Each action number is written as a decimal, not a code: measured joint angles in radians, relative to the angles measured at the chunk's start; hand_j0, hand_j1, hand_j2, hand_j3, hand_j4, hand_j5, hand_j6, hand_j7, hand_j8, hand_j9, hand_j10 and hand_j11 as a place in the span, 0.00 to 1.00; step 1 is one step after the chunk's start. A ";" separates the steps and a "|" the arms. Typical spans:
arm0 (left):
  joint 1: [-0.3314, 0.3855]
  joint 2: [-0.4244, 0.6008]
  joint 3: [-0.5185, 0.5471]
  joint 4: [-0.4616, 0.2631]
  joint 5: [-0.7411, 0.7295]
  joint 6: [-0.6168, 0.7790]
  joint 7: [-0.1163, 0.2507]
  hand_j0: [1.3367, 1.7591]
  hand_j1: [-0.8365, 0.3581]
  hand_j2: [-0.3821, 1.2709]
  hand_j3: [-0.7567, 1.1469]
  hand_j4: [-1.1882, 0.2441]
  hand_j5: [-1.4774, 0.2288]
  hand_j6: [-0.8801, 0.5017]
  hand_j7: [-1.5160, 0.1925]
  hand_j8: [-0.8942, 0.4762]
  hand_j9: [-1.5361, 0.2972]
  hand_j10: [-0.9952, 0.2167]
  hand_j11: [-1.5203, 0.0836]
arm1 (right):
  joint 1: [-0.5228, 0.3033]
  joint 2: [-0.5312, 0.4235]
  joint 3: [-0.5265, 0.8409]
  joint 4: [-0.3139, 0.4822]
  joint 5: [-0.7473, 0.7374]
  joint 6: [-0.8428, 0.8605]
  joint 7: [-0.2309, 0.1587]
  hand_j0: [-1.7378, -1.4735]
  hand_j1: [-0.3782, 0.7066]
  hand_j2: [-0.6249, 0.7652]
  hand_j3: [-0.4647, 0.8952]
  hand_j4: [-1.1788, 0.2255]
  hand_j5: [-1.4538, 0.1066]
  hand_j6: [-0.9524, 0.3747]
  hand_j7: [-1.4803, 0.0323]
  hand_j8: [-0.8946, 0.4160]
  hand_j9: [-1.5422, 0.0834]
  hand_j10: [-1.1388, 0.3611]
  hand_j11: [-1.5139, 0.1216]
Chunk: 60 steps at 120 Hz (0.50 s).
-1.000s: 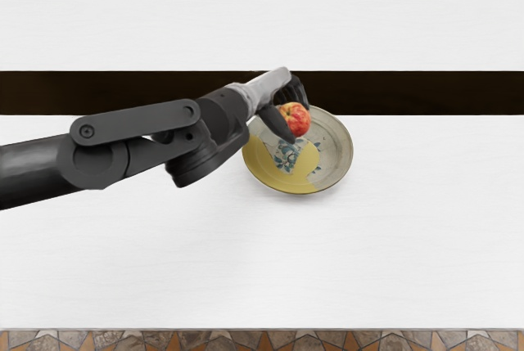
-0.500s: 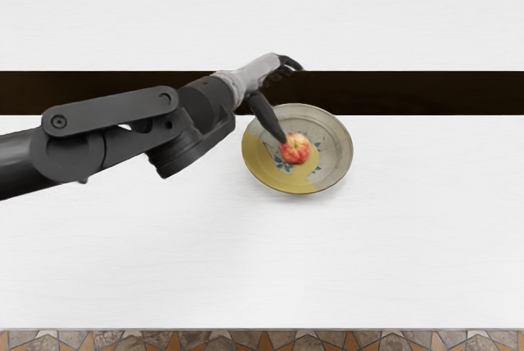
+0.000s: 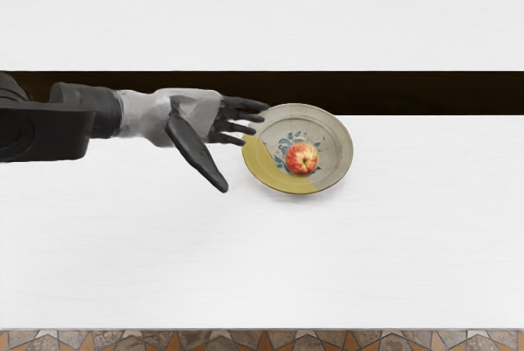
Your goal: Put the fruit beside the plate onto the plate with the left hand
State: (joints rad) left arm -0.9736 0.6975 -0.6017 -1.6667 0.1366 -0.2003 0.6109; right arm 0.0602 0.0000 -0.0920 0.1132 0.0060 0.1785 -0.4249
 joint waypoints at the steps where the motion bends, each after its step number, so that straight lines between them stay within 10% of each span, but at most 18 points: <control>1: 0.003 0.006 -0.005 0.000 -0.015 -0.017 0.000 0.76 0.96 0.24 0.40 0.80 0.84 0.61 0.86 0.63 0.81 0.79 0.92 | 0.000 0.000 0.000 0.000 0.000 0.000 0.000 0.30 0.03 0.45 0.34 0.84 0.93 0.72 0.98 0.68 0.95 0.76 0.93; 27: 0.048 0.105 -0.074 0.029 -0.262 -0.331 0.000 0.76 0.97 0.23 0.40 0.81 0.84 0.62 0.87 0.63 0.82 0.80 0.93 | 0.000 0.000 0.000 0.000 0.000 0.003 0.000 0.30 0.03 0.45 0.34 0.84 0.93 0.72 0.98 0.68 0.95 0.76 0.93; 60: 0.132 0.169 -0.125 0.108 -0.398 -0.405 0.000 0.76 0.97 0.23 0.40 0.81 0.85 0.62 0.87 0.64 0.82 0.80 0.93 | 0.000 0.000 0.000 0.000 0.000 -0.001 0.000 0.30 0.03 0.45 0.34 0.84 0.93 0.72 0.98 0.68 0.95 0.76 0.93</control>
State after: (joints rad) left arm -0.8421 0.8662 -0.7263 -1.5592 -0.2612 -0.6055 0.6109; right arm 0.0597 0.0000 -0.0920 0.1135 0.0062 0.1771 -0.4249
